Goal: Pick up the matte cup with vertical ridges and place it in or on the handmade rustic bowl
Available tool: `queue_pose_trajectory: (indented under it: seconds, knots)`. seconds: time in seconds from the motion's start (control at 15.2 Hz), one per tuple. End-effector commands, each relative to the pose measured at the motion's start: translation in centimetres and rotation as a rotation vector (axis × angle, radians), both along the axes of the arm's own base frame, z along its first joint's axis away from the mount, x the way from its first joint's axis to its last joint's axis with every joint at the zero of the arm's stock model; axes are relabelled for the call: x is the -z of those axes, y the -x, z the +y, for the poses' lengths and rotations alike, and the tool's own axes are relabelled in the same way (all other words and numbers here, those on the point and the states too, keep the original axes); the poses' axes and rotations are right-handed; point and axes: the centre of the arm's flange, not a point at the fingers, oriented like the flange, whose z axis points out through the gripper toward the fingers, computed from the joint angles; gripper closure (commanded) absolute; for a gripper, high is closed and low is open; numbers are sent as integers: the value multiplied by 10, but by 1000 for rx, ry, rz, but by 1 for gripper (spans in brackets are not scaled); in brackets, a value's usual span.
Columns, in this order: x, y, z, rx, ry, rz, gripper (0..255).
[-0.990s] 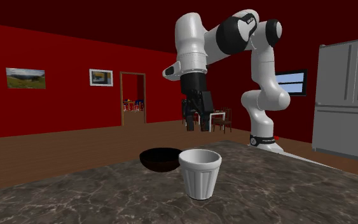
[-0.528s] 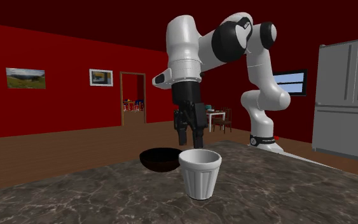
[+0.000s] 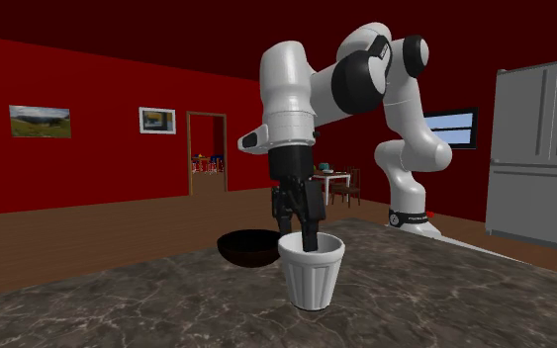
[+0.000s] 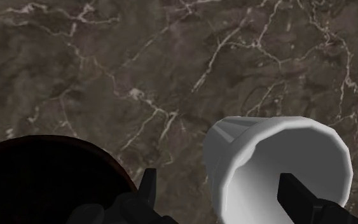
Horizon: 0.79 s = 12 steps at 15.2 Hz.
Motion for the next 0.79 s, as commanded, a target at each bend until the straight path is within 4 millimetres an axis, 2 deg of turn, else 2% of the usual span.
queue_pose_trajectory:
  seconds: [0.0,0.2,0.26,0.73]
  knots:
    - [0,0,0,0,0,0,0]
    - [0,0,0,0,0,0,0]
    - [0,0,0,0,0,0,255]
    - [0,0,0,0,0,0,255]
